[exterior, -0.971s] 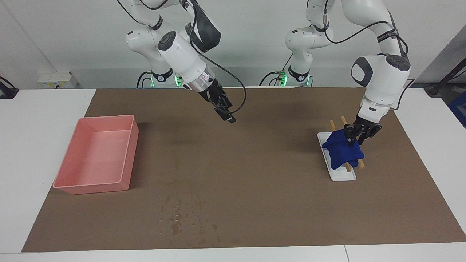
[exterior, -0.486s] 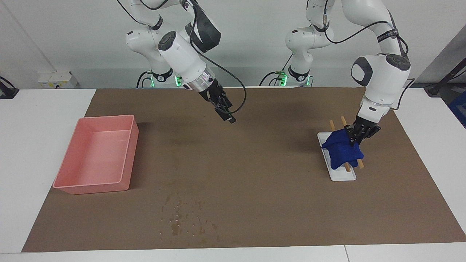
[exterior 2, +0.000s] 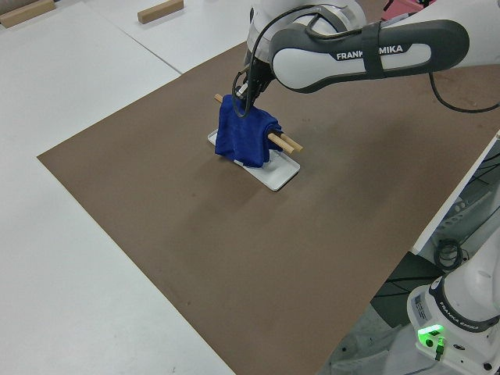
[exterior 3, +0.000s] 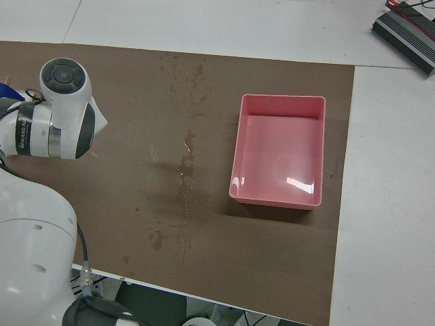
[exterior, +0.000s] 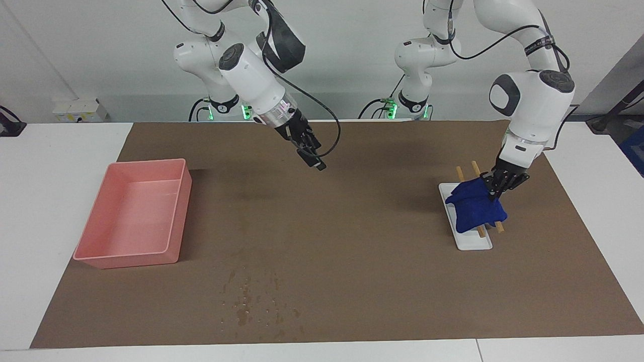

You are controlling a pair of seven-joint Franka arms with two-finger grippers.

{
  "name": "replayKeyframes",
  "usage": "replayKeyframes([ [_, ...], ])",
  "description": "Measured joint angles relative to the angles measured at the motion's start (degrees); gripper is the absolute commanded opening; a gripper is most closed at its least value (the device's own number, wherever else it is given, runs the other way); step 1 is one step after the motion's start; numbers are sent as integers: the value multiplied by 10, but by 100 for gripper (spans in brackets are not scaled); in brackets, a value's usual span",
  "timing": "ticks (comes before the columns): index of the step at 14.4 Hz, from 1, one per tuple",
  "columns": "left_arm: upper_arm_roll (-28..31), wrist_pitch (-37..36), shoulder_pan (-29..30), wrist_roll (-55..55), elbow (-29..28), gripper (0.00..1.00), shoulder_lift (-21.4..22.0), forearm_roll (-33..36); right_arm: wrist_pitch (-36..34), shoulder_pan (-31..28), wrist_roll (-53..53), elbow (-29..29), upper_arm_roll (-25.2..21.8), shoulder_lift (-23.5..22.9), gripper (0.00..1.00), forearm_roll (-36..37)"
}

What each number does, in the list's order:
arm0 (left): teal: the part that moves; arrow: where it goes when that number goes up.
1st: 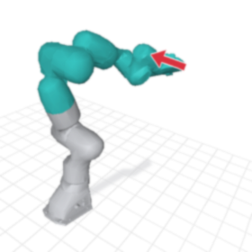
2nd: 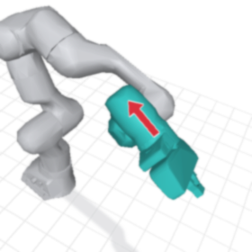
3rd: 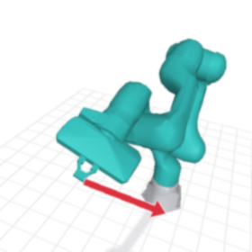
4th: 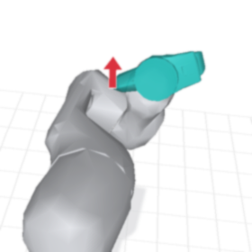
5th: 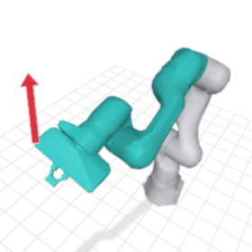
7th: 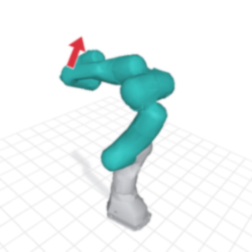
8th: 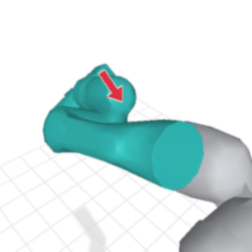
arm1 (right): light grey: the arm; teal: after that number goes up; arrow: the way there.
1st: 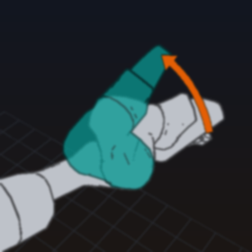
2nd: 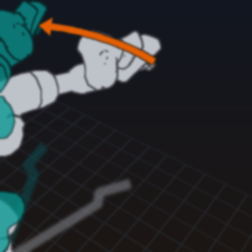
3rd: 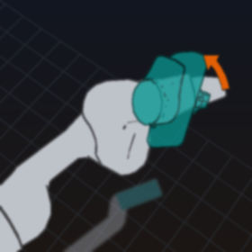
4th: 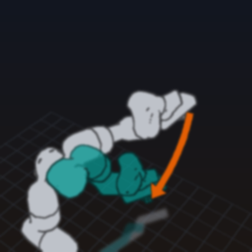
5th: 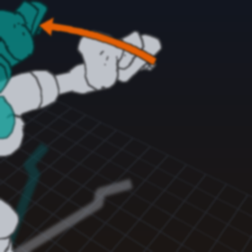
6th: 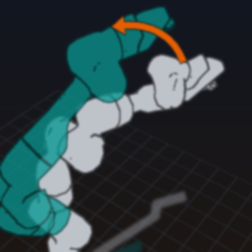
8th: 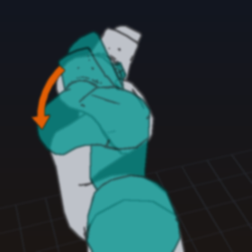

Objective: Wipe water with towel using both arms
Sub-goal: 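Hand the blue towel from the left gripper to the right gripper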

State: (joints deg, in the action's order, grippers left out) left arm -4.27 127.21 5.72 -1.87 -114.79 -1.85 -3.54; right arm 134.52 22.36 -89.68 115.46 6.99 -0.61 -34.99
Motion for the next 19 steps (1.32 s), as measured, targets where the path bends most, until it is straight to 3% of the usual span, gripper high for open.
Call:
replayKeyframes([
  [4,-4,-115,-2,-137,72,0,2,-128,0,0,0,1,0,0,100,0],
  [9,-52,-142,-11,-479,97,0,21,-251,0,6,0,2,0,-5,100,0],
  [14,-138,-110,-20,-831,97,0,33,-266,9,15,0,2,0,-18,100,-8],
  [19,-152,-80,-84,-942,81,0,34,-266,33,23,0,2,0,-31,100,-33],
])
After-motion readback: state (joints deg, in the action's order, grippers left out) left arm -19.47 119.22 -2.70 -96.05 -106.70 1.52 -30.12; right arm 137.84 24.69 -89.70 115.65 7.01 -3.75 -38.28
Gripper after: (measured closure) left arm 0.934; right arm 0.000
